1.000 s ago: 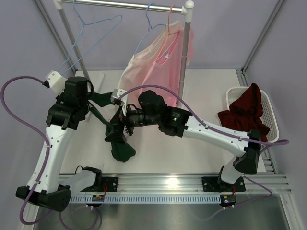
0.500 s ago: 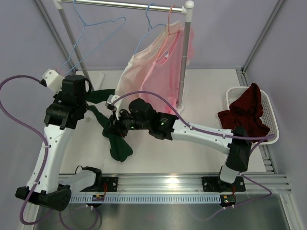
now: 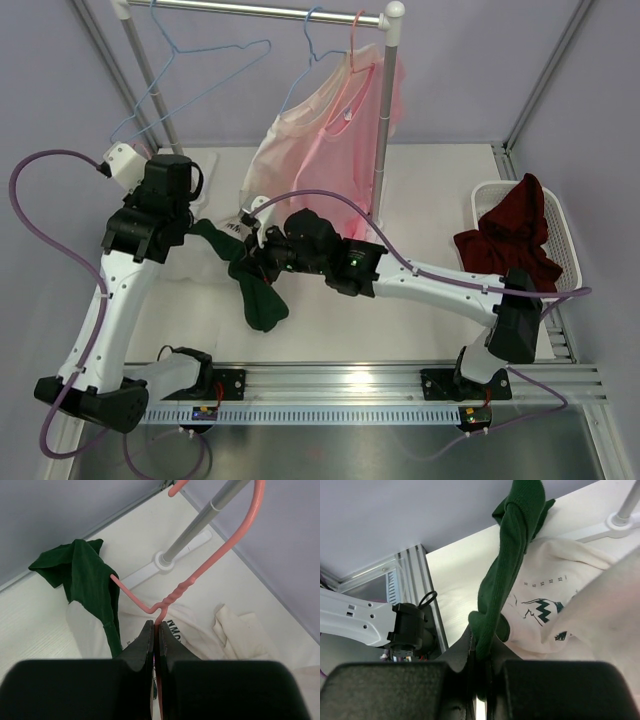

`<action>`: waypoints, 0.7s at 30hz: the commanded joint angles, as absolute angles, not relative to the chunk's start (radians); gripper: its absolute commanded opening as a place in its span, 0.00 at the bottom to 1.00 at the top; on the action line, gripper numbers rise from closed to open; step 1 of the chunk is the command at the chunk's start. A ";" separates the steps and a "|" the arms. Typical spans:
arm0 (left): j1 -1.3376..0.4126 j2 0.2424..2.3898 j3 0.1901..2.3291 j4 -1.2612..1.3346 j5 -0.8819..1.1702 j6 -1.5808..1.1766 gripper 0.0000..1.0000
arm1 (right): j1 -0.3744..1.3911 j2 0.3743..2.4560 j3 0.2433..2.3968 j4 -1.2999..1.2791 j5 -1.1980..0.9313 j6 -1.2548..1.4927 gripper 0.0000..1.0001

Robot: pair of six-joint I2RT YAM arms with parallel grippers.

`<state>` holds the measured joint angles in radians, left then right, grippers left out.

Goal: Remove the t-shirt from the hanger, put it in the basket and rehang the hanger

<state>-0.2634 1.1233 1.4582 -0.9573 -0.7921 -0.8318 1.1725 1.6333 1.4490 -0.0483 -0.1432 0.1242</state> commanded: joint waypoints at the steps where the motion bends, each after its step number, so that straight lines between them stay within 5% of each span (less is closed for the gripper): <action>1: -0.221 1.134 1.497 -0.873 -0.956 -0.833 0.00 | 1.181 1.476 1.411 -0.104 -0.157 0.109 0.00; 14: -0.163 1.123 1.514 -0.871 -0.954 -0.788 0.00 | 1.181 1.201 1.186 -0.178 -0.026 0.132 0.00; 21: -0.149 1.134 1.543 -0.873 -0.859 -0.804 0.00 | 1.180 1.216 1.146 -0.166 -0.086 0.172 0.00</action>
<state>-0.1787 1.1309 1.4807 -0.9501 -0.8127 -0.8082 1.1732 1.2213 1.1564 -0.1448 -0.0479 0.1406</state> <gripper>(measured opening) 0.035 0.086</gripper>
